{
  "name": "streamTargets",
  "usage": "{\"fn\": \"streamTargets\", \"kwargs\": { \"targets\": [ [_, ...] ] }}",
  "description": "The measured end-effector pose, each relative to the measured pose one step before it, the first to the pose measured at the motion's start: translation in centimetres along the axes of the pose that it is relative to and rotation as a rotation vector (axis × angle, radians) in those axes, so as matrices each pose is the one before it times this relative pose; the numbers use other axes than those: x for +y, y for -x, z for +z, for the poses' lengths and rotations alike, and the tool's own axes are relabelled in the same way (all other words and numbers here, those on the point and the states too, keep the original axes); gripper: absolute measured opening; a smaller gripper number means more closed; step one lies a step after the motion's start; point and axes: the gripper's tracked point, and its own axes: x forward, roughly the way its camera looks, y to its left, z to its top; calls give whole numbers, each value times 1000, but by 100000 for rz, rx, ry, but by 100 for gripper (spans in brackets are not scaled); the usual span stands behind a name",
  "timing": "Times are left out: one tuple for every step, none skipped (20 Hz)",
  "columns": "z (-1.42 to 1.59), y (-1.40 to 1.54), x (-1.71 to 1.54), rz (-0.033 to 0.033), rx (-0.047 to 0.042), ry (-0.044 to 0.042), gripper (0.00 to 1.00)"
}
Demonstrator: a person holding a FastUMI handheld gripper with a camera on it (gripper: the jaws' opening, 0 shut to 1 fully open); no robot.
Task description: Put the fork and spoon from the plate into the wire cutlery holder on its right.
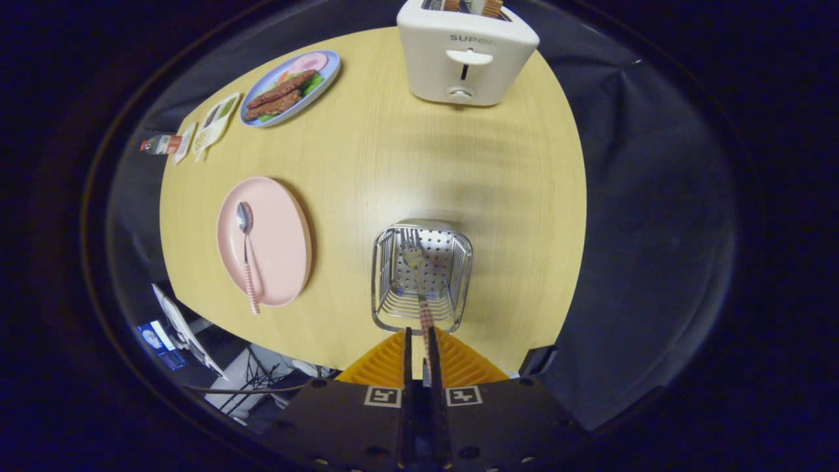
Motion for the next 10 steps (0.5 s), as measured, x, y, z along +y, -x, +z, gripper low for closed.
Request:
{"fn": "streamTargets", "kwargs": {
  "targets": [
    [173,227,419,964,-1885,-790,12],
    [-176,73,236,19,-1870,-333,15],
    [37,198,297,242,-2344,-246,17],
    [-59,151,267,-239,-1845,95,19],
    [-221,267,609,972,-1411,-446,21],
    [-17,179,560,687,-1632,-124,26],
    [-36,45,641,545,-2525,56,35],
    [38,210,658,145,-2423,373,41],
    [-22,20,457,-887,-2698,974,47],
    [349,96,595,-690,-3972,1472,50]
  ]
}}
